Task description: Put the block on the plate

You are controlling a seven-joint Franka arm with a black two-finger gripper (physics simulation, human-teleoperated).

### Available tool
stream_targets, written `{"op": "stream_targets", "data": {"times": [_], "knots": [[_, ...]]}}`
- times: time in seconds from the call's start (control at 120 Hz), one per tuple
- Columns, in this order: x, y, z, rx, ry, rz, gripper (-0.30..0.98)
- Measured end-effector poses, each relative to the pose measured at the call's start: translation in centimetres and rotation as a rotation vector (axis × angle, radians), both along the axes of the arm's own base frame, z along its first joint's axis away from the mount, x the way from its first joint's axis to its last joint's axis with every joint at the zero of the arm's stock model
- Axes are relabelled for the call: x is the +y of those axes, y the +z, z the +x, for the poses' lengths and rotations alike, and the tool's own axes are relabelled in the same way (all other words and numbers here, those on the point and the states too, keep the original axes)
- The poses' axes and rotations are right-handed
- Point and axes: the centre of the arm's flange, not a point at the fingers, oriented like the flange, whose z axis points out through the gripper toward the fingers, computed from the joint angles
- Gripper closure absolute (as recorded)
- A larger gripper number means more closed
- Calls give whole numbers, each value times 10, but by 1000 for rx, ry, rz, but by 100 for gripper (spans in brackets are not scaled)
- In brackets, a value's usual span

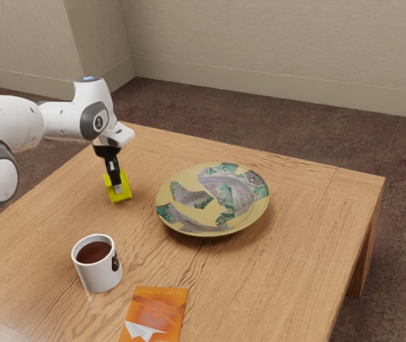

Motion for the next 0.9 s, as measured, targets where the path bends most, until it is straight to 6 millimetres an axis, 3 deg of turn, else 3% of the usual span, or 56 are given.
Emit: {"op": "stream_targets", "data": {"times": [0.25, 0.45, 0.675, 0.9], "knots": [[-16, 39, -1, -36, -13, 17, 32], [-46, 63, -1, -52, -48, 35, 32], [-96, 79, 0, -61, -99, 42, 32], [-160, 92, 1, -65, -160, 48, 32]]}}
